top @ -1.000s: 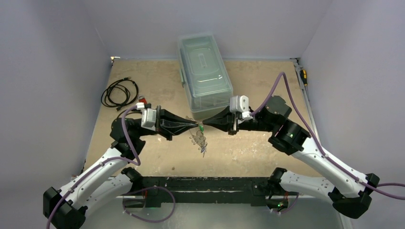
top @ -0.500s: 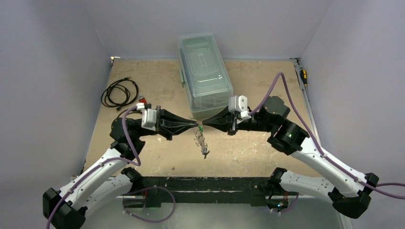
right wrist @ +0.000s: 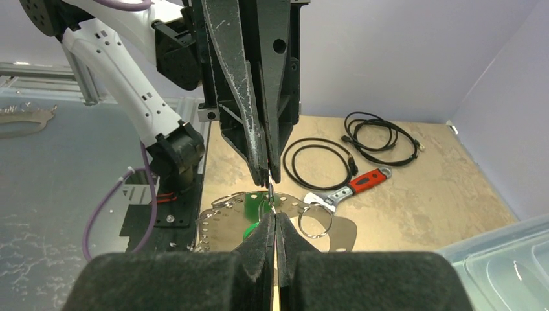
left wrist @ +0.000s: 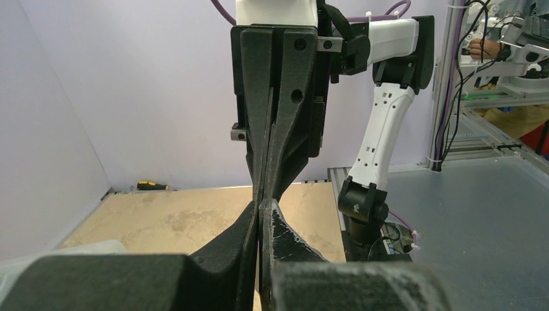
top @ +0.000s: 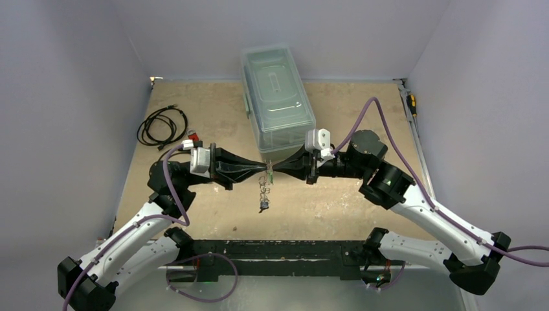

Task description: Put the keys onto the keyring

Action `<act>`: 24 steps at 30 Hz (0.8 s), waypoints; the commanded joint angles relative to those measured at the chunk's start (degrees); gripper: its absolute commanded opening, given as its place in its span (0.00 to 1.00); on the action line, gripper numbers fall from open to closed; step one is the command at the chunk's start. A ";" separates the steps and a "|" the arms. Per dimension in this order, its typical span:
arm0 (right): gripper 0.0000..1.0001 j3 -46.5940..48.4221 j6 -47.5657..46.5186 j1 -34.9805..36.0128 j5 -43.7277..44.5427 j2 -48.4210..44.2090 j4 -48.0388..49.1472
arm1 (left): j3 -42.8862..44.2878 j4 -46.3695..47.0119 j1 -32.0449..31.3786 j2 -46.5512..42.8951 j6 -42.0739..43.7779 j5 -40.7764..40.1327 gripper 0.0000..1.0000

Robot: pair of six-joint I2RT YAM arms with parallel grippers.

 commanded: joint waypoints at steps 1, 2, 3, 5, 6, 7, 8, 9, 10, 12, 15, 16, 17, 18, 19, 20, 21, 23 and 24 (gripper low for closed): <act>0.00 0.57 1.04 0.19 0.71 -0.31 2.26 | 0.86 2.10 0.40 -0.70 1.39 -1.15 0.00; 0.00 0.75 1.04 0.19 0.72 -0.25 2.44 | 0.82 2.03 0.40 -0.70 1.42 -1.14 0.00; 0.00 0.93 1.04 0.19 0.65 -0.18 2.50 | 0.82 1.94 0.40 -0.70 1.50 -1.14 0.00; 0.14 1.20 1.04 0.19 0.54 0.09 2.38 | 0.90 1.63 0.40 -0.71 1.67 -1.14 0.00; 0.23 1.31 1.02 0.19 0.54 0.20 2.27 | 0.90 1.50 0.44 -0.70 1.78 -1.10 0.00; 0.32 1.46 0.96 0.19 0.46 0.21 2.13 | 0.88 1.46 0.40 -0.70 1.77 -1.06 0.00; 0.39 1.51 0.96 0.19 0.34 0.14 2.15 | 0.90 1.48 0.40 -0.65 1.77 -1.01 0.00; 0.44 1.52 0.89 0.19 0.18 0.03 2.33 | 0.91 1.48 0.40 -0.69 1.77 -0.97 0.00; 0.48 1.52 0.89 0.19 -0.09 -0.04 2.60 | 1.03 1.48 0.40 -0.70 1.73 -0.89 0.00; 0.52 1.67 0.91 0.19 -0.45 -0.01 3.05 | 0.99 1.56 0.40 -0.70 1.77 -0.79 0.00; 0.52 2.18 0.80 0.19 -0.99 0.87 3.47 | 1.03 1.59 0.40 -0.70 1.68 -0.71 0.00; 0.51 2.34 0.64 0.19 -1.12 1.24 3.47 | 1.00 1.65 0.47 -0.70 1.64 -0.70 0.00; 0.50 2.39 0.49 0.19 -1.13 1.68 3.54 | 0.99 1.62 0.47 -0.70 1.61 -0.66 0.00; 0.49 2.46 0.43 0.19 -1.13 2.09 3.64 | 0.99 1.65 0.45 -0.75 1.63 -0.62 0.00; 0.47 2.53 0.37 0.19 -1.20 2.47 3.77 | 0.99 1.63 0.47 -0.78 1.68 -0.62 0.00; 0.45 2.57 0.35 0.19 -1.22 2.82 3.92 | 0.99 1.65 0.40 -0.79 1.68 -0.62 0.00; 0.43 2.57 0.34 0.19 -1.34 3.11 4.08 | 0.99 1.60 0.44 -0.79 1.69 -0.62 0.00; 0.39 2.57 0.42 0.19 -1.69 3.50 4.52 | 1.00 1.53 0.41 -0.79 1.69 -0.69 0.00; 0.37 2.53 0.55 0.19 -1.86 3.61 4.75 | 0.99 1.56 0.43 -0.79 1.69 -0.70 0.00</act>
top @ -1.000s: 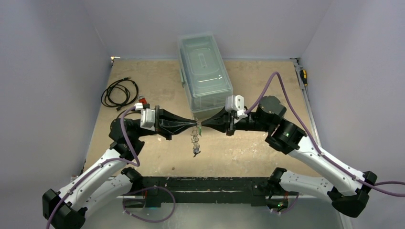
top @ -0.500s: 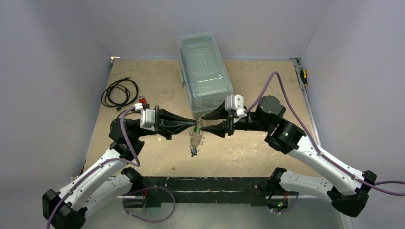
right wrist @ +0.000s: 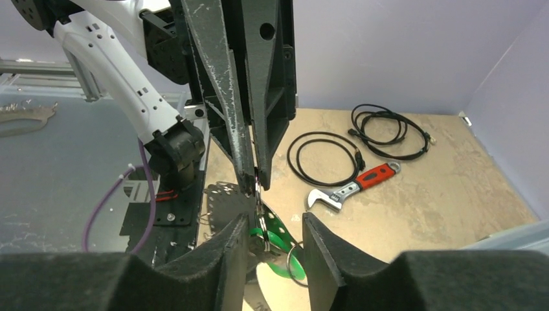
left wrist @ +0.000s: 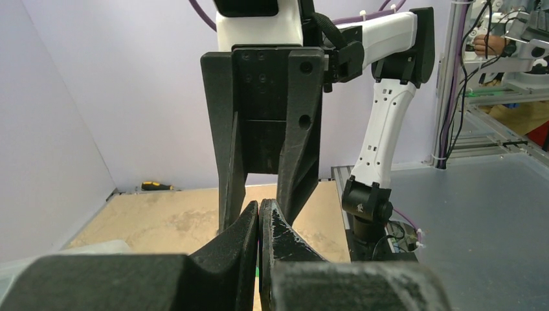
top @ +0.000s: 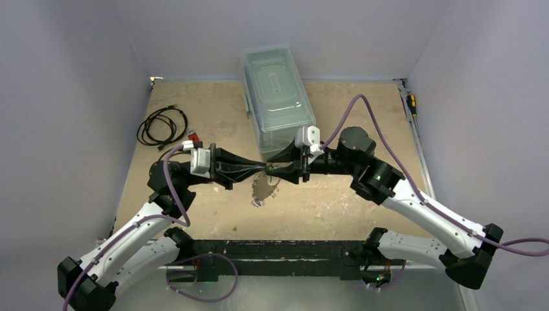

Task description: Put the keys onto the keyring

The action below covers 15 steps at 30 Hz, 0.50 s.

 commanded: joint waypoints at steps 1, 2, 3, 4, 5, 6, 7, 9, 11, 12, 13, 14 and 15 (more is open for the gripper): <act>0.35 2.32 0.16 0.19 -1.58 0.42 3.42 | 0.99 1.57 0.41 -0.79 0.76 -0.68 0.00; 0.34 2.27 0.23 0.19 -1.73 0.43 3.66 | 0.95 1.49 0.40 -0.79 0.77 -0.75 0.00; 0.33 2.27 0.31 0.19 -1.83 0.48 3.74 | 0.94 1.38 0.40 -0.86 0.82 -0.77 0.00; 0.33 2.22 0.44 0.19 -1.90 0.44 3.70 | 0.98 1.33 0.43 -0.82 0.85 -0.85 0.00; 0.33 2.17 0.56 0.19 -1.92 0.39 3.74 | 1.00 1.26 0.44 -0.84 0.89 -0.90 0.00; 0.33 2.18 0.65 0.19 -1.93 0.35 3.75 | 1.03 1.15 0.44 -0.87 0.96 -1.01 0.00; 0.33 2.10 0.74 0.19 -1.93 0.22 3.75 | 1.00 1.04 0.48 -0.87 0.99 -1.10 0.00; 0.34 2.05 0.97 0.19 -1.53 0.00 5.18 | 0.99 0.81 0.45 -0.87 1.24 -1.35 0.00; 0.38 2.13 1.07 0.19 -0.75 -0.38 5.11 | 1.08 0.29 0.48 -0.96 1.55 -1.59 0.00; 0.40 2.15 1.03 0.19 -0.48 -0.49 5.01 | 1.08 -0.01 0.44 -1.06 1.78 -1.89 0.00; 0.41 2.10 1.02 0.19 -0.09 -0.65 4.86 | 1.16 -0.28 0.48 -1.19 1.96 -2.11 0.00; 0.41 2.03 1.02 0.19 0.35 -0.89 4.74 | 1.17 -0.54 0.49 -1.29 2.13 -2.29 0.00; 0.40 1.86 0.95 0.19 0.58 -1.04 4.72 | 1.18 -0.80 0.47 -1.38 2.32 -2.53 0.00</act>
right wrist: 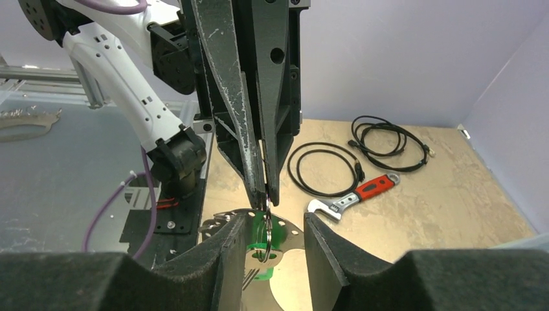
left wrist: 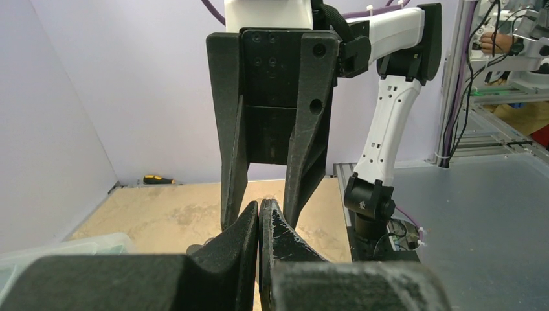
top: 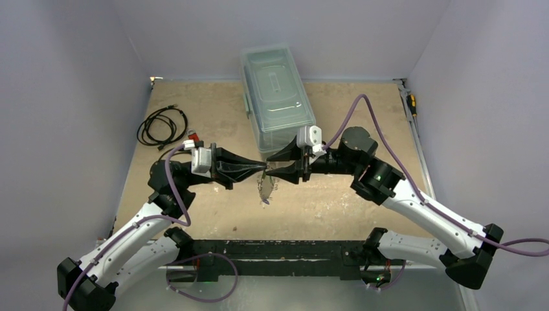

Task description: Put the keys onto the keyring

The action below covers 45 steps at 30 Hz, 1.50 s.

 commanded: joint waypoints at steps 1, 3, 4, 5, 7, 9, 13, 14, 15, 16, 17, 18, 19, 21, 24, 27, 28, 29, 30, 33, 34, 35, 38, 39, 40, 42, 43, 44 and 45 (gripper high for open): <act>0.40 1.59 0.46 0.15 1.53 -1.87 2.46 | 1.17 0.76 0.44 -1.20 1.79 -2.15 0.00; 0.39 1.06 0.53 0.15 1.60 -2.12 2.49 | 1.17 0.75 0.44 -1.25 1.78 -2.24 0.00; 0.38 0.83 0.54 0.15 1.55 -2.18 2.44 | 1.19 0.75 0.44 -1.25 1.80 -2.26 0.00; 0.37 0.56 0.61 0.15 1.58 -2.17 2.40 | 1.17 0.67 0.44 -1.25 1.80 -2.33 0.00; 0.35 0.22 0.87 0.15 1.62 -2.22 2.40 | 1.24 0.43 0.44 -1.25 1.94 -2.52 0.00; 0.33 -0.23 1.04 0.15 1.75 -2.38 2.52 | 1.28 0.24 0.44 -1.25 2.06 -2.69 0.00; 0.29 -0.80 1.41 0.15 1.57 -2.26 2.81 | 1.26 0.13 0.48 -1.33 2.17 -2.84 0.00; 0.29 -0.90 1.55 0.15 1.54 -2.23 2.90 | 1.26 0.13 0.45 -1.34 2.16 -2.83 0.00; 0.29 -0.96 1.60 0.15 1.52 -2.11 3.06 | 1.27 0.13 0.44 -1.34 2.16 -2.88 0.00; 0.29 -1.00 1.67 0.15 1.38 -2.01 3.16 | 1.26 0.09 0.44 -1.34 2.18 -2.87 0.00; 0.29 -1.01 1.76 0.15 1.37 -1.93 3.31 | 1.25 0.05 0.44 -1.34 2.24 -2.95 0.00; 0.29 -1.07 1.82 0.15 1.37 -1.84 3.42 | 1.25 0.04 0.44 -1.40 2.24 -3.04 0.00; 0.29 -1.09 1.94 0.15 1.30 -1.73 3.59 | 1.25 0.05 0.44 -1.42 2.24 -3.01 0.00; 0.29 -1.09 2.03 0.15 1.23 -1.55 3.83 | 1.27 -0.03 0.44 -1.42 2.30 -3.04 0.00; 0.28 -1.26 2.13 0.15 0.82 -1.12 4.26 | 1.27 -0.02 0.44 -1.51 2.33 -3.13 0.00; 0.27 -1.36 2.21 0.15 0.32 -0.59 4.87 | 1.21 -0.13 0.44 -1.48 2.42 -3.14 0.00; 0.26 -1.44 2.21 0.15 0.19 -0.45 5.26 | 1.23 -0.12 0.45 -1.50 2.42 -3.14 0.00; 0.25 -1.53 2.29 0.15 0.00 -0.35 5.41 | 1.19 -0.13 0.44 -1.51 2.46 -3.14 0.00; 0.25 -1.60 2.36 0.15 -0.11 -0.23 5.59 | 1.19 -0.13 0.44 -1.47 2.49 -3.12 0.00; 0.24 -2.01 2.44 0.19 -0.22 0.39 6.16 | 1.19 -0.22 0.48 -1.60 2.56 -3.21 0.00; 0.24 -2.03 2.47 0.15 -0.33 0.68 6.25 | 1.18 -0.29 0.45 -1.60 2.59 -3.23 0.00; 0.24 -1.98 2.48 0.15 -0.43 0.90 6.26 | 1.19 -0.32 0.48 -1.60 2.64 -3.21 0.00; 0.19 -2.06 2.61 0.15 -0.86 1.32 6.70 | 1.17 -0.56 0.47 -1.76 2.82 -3.30 0.00; 0.13 -2.06 2.58 0.15 -0.98 1.37 6.82 | 1.17 -0.58 0.45 -1.76 2.85 -3.35 0.00; 0.09 -2.11 2.57 0.15 -1.05 1.38 6.94 | 1.19 -0.57 0.45 -1.77 2.88 -3.38 0.00; 0.00 -2.15 2.56 0.15 -1.14 1.30 7.25 | 1.17 -0.57 0.45 -1.75 2.86 -3.34 0.00; 0.00 -2.15 2.56 0.15 -1.10 1.22 7.30 | 1.24 -0.57 0.46 -1.82 2.84 -3.28 0.00; 0.00 -2.15 2.56 0.15 -1.03 1.13 7.32 | 1.25 -0.68 0.49 -1.86 2.97 -3.24 0.00; 0.00 -2.15 2.56 0.15 -1.01 1.03 7.40 | 1.32 -0.97 0.46 -1.94 3.20 -3.23 0.00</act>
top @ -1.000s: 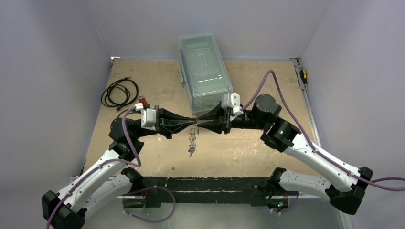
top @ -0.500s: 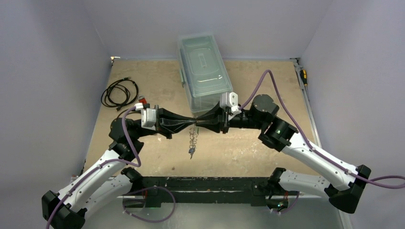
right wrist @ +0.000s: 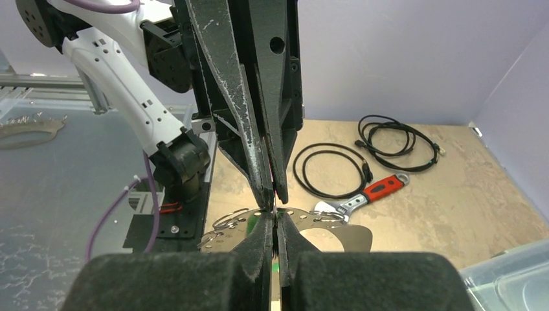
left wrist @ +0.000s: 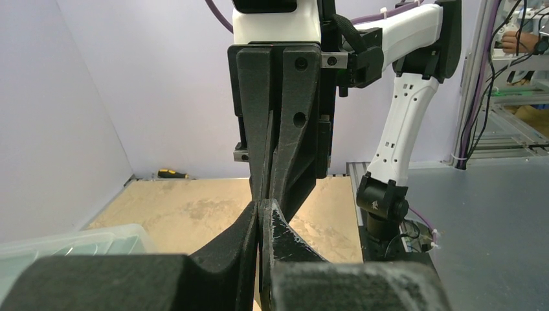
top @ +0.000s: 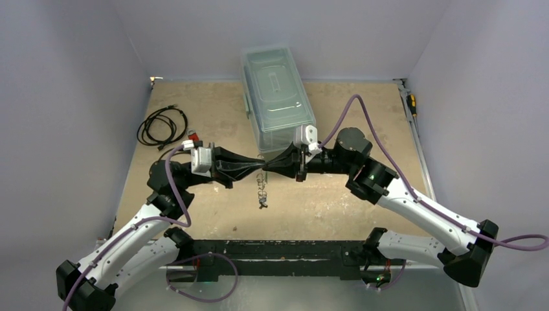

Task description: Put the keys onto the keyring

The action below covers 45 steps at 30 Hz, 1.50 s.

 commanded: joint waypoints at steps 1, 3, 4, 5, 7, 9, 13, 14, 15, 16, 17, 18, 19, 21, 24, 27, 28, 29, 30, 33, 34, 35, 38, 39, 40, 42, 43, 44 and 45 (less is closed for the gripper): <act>0.00 0.01 0.25 0.15 -0.30 -0.45 2.90 | 1.50 1.14 0.31 -1.11 1.84 -0.80 0.00; 0.00 0.44 -0.14 0.15 0.08 -0.34 1.59 | 2.43 -2.02 0.31 -1.37 4.17 -1.03 0.00; 0.00 0.86 -0.90 0.15 0.40 -0.11 0.42 | 3.02 -4.10 0.31 -1.59 5.74 -1.33 0.00; 0.00 1.64 -1.74 0.15 0.68 0.15 -1.25 | 3.88 -7.07 0.29 -1.86 7.31 -1.53 0.00; 0.00 3.01 -3.80 0.15 1.83 0.68 -5.50 | 5.23 -12.30 0.29 -2.08 11.30 -1.57 0.13; 0.00 4.82 -5.92 0.15 5.00 1.25 -10.31 | 7.55 -19.93 0.14 -1.62 18.27 -0.38 0.29; 0.00 10.54 -11.44 0.15 13.51 3.77 -24.27 | 10.70 -30.03 -0.41 -0.90 25.72 -0.52 0.43; 0.00 11.51 -12.29 0.15 14.79 4.36 -26.45 | 10.50 -30.06 -0.62 -0.67 26.17 -0.05 0.44; 0.00 12.25 -12.93 0.15 15.36 5.03 -28.14 | 10.34 -30.17 -0.86 -0.18 26.42 0.50 0.44; 0.00 12.92 -13.51 0.15 15.65 5.45 -29.65 | 10.43 -30.44 -1.12 0.51 26.66 1.07 0.43; 0.00 13.48 -14.15 0.15 15.66 5.81 -30.94 | 10.85 -31.26 -1.37 1.15 27.18 1.34 0.42; 0.00 14.00 -14.69 0.15 15.39 6.12 -32.18 | 11.48 -32.51 -1.52 1.86 27.96 1.53 0.41; 0.00 14.41 -14.97 0.15 14.98 6.27 -33.07 | 11.99 -33.67 -1.69 2.54 28.68 1.81 0.40; 0.00 14.89 -15.36 0.15 13.68 6.24 -34.49 | 12.61 -34.99 -1.97 3.43 29.44 2.40 0.39; 0.00 15.68 -15.68 0.15 11.23 5.98 -36.33 | 12.46 -35.00 -2.29 4.62 29.40 3.45 0.35; 0.00 16.84 -16.49 0.15 8.70 6.04 -37.65 | 12.63 -34.89 -2.90 5.70 29.29 4.27 0.28; 0.00 17.06 -16.69 0.15 8.00 6.09 -37.93 | 12.66 -34.95 -3.10 5.95 29.35 4.37 0.26; 0.00 17.30 -16.73 0.15 7.49 6.12 -38.07 | 12.73 -35.04 -3.28 6.22 29.37 4.46 0.25; 0.00 17.48 -16.79 0.15 7.07 6.13 -38.16 | 12.76 -35.06 -3.43 6.48 29.41 4.73 0.25; 0.00 17.89 -16.93 0.15 5.93 6.05 -37.94 | 12.68 -35.06 -4.03 7.11 29.33 5.37 0.25; 0.00 17.92 -17.03 0.15 5.54 6.04 -37.80 | 12.74 -35.13 -4.16 7.26 29.33 5.38 0.25; 0.00 18.05 -17.03 0.17 5.18 6.04 -37.69 | 12.69 -35.15 -4.19 7.40 29.27 5.35 0.26; 0.00 18.27 -17.31 0.21 3.56 6.12 -37.74 | 12.69 -35.06 -4.35 7.63 29.28 5.26 0.26; 0.00 18.41 -17.33 0.22 3.16 6.17 -37.72 | 12.68 -35.06 -4.41 7.79 29.32 5.32 0.25; 0.00 18.49 -17.26 0.23 2.81 6.21 -37.79 | 12.68 -35.06 -4.41 7.84 29.29 5.33 0.25; 0.00 18.53 -17.33 0.23 2.39 6.35 -37.98 | 12.68 -35.06 -4.50 8.04 29.28 5.50 0.23; 0.00 18.59 -17.33 0.23 2.17 6.39 -38.08 | 12.76 -35.06 -4.54 8.14 29.21 5.51 0.21; 0.00 18.60 -17.33 0.23 1.91 6.39 -38.10 | 12.77 -35.06 -4.54 8.28 29.21 5.64 0.20; 0.00 18.54 -17.40 0.30 1.65 6.39 -38.05 | 12.91 -35.06 -4.62 8.40 29.21 5.69 0.19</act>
